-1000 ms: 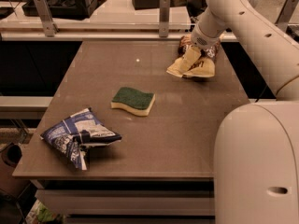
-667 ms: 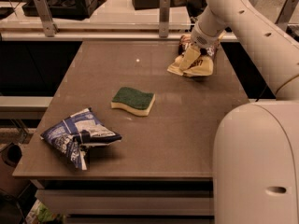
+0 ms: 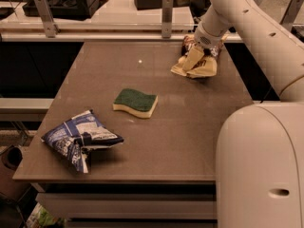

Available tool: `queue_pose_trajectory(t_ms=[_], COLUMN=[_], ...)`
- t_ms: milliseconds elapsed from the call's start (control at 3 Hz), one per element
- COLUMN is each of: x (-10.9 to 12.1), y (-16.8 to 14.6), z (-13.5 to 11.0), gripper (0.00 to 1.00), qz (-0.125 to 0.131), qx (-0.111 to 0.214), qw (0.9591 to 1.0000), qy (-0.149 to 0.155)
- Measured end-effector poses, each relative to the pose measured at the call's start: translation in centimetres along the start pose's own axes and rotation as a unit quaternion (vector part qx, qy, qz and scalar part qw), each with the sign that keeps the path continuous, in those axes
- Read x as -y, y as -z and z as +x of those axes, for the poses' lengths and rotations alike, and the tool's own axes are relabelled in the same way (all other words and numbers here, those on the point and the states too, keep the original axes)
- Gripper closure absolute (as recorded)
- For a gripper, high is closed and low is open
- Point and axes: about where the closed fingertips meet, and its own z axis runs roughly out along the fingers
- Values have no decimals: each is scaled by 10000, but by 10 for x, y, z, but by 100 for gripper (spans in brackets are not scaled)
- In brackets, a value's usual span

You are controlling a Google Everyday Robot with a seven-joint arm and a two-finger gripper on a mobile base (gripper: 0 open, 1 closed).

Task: Pick brown chip bag

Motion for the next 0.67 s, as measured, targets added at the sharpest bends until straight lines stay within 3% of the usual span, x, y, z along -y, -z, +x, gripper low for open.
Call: queue_pose_trajectory(t_ms=[667], x=[0], y=[2], z=[-1], gripper=[100], qz=[-10], qx=[28], qw=[10000], qy=[12])
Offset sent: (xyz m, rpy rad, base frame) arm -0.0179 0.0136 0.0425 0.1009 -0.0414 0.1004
